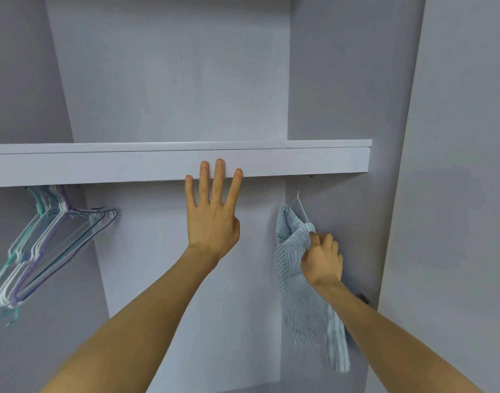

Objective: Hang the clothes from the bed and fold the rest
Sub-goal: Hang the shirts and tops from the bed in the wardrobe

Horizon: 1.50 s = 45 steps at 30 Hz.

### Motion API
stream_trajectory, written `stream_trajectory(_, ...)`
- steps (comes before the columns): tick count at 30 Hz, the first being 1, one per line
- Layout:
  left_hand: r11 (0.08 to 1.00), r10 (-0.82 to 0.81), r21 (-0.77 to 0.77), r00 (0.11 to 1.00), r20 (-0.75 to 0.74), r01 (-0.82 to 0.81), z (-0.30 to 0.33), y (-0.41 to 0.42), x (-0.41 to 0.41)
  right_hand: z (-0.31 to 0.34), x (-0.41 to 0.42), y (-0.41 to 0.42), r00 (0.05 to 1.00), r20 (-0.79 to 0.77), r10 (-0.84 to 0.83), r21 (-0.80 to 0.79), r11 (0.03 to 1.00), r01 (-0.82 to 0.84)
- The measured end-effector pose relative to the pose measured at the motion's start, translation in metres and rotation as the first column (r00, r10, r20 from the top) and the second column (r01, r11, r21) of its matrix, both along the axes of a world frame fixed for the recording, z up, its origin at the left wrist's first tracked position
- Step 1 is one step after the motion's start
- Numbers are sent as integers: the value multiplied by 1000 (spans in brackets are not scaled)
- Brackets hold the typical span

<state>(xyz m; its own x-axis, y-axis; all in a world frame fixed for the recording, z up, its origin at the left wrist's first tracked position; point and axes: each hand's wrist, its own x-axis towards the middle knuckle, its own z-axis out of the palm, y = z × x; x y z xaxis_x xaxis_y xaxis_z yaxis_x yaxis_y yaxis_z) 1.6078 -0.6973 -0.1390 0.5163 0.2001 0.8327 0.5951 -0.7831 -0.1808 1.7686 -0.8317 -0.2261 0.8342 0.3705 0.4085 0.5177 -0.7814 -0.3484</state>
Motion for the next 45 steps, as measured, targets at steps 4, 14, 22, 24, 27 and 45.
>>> stream_trajectory(4,991,-90,-103,996,7,90,-20,-17,-21,-2,-50,-11,973,113,202,49,977,-208)
stream_trajectory(14,746,-17,-666,998,-65,-31,-142,-26,-148,-63,-177,4,712,-187,676,267,733,-626)
stream_trajectory(22,359,477,-872,868,-135,-333,-239,-79,-314,-145,-294,40,269,-575,773,189,445,-875)
stream_trajectory(24,228,637,-894,754,-162,-386,-257,-117,-356,-163,-335,36,124,-643,756,157,289,-944)
stream_trajectory(27,72,779,-914,595,-198,-399,-277,-181,-406,-186,-390,20,-37,-704,710,151,98,-984)
stream_trajectory(45,-401,824,-896,-503,-262,-191,-282,-625,-633,-213,-773,-303,-620,-762,189,156,-875,-459)
